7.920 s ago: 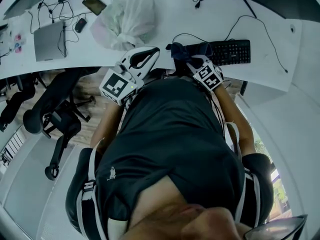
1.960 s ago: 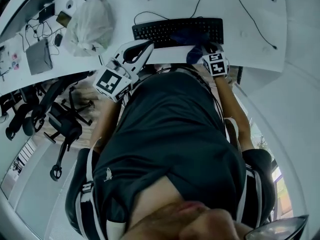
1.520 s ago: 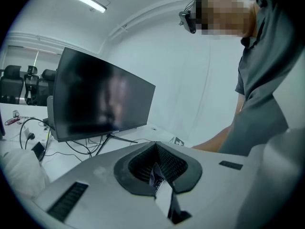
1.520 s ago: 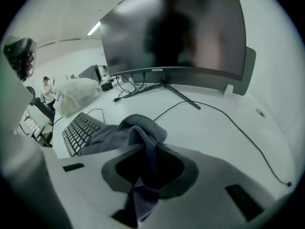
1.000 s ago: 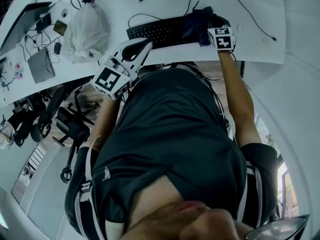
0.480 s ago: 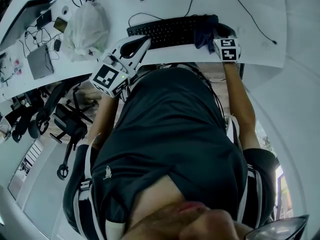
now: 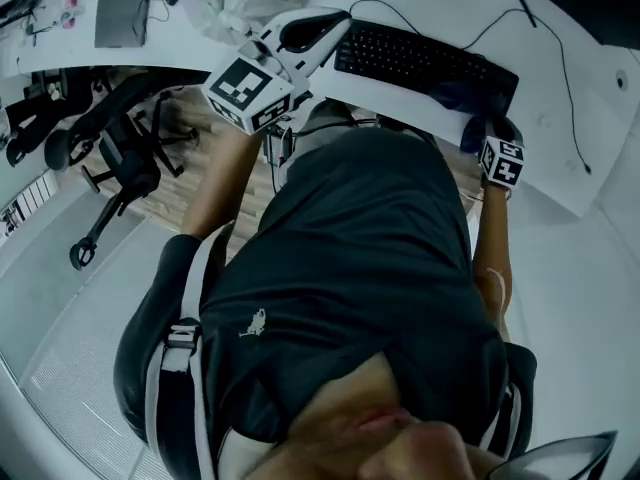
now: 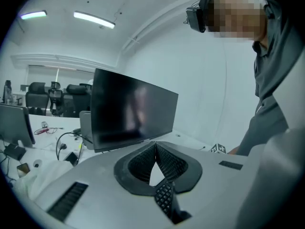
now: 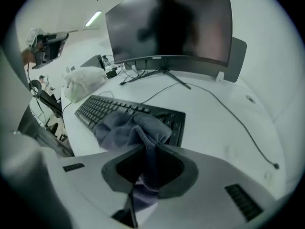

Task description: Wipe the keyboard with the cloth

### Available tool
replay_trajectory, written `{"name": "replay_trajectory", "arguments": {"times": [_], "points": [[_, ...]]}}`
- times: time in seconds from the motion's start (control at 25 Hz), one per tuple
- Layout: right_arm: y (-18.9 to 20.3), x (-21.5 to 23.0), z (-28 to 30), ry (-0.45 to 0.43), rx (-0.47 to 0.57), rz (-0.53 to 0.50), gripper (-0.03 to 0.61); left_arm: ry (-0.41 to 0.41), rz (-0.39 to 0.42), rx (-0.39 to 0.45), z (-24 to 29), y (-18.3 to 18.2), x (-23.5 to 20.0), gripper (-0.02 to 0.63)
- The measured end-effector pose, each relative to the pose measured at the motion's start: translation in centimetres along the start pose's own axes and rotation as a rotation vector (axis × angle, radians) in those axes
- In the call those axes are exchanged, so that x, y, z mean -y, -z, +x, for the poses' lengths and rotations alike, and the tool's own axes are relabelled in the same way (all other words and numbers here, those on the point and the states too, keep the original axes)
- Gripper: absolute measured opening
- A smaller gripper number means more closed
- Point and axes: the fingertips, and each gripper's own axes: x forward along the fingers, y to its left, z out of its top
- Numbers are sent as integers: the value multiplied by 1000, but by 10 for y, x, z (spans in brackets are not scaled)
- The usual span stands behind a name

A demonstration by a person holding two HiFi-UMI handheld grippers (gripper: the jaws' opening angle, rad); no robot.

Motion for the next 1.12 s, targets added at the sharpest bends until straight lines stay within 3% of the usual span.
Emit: {"name": "replay_trajectory", "arguments": {"times": [0.16,0.24,0.36,0.48,0.6,0.68,0.76,0.88,1.0,1.12], "points": [[-79,34,11,43,96,-91,66,-51,-40,23,-25,6,-17,6],[-89,45,30,41,62,-105,66,-59,-34,25,-31,8,-19,5],[-59,47,33,75,56,-81,66,-62,-23,39,-42,8,-16,5],[-15,20,11,104,34,-49,66,-83,-42,62,-63,14,-24,5],[28,-10,-9,45,-55,96,66,-106,-72,77,-87,25,-34,5],[23,-20,-28,18,-43,200,66,-104,-86,93,-98,28,-40,5],[-14,-28,-51,3,56,220,66,-91,-94,116,-106,28,-46,5],[-104,-53,-97,-57,286,221,66,-69,-85,140,-119,17,-53,5],[-191,-93,-163,-97,519,184,66,-40,-67,176,-136,-1,-52,5],[-246,-142,-217,-126,693,146,66,-19,-60,210,-162,-9,-53,5]]}}
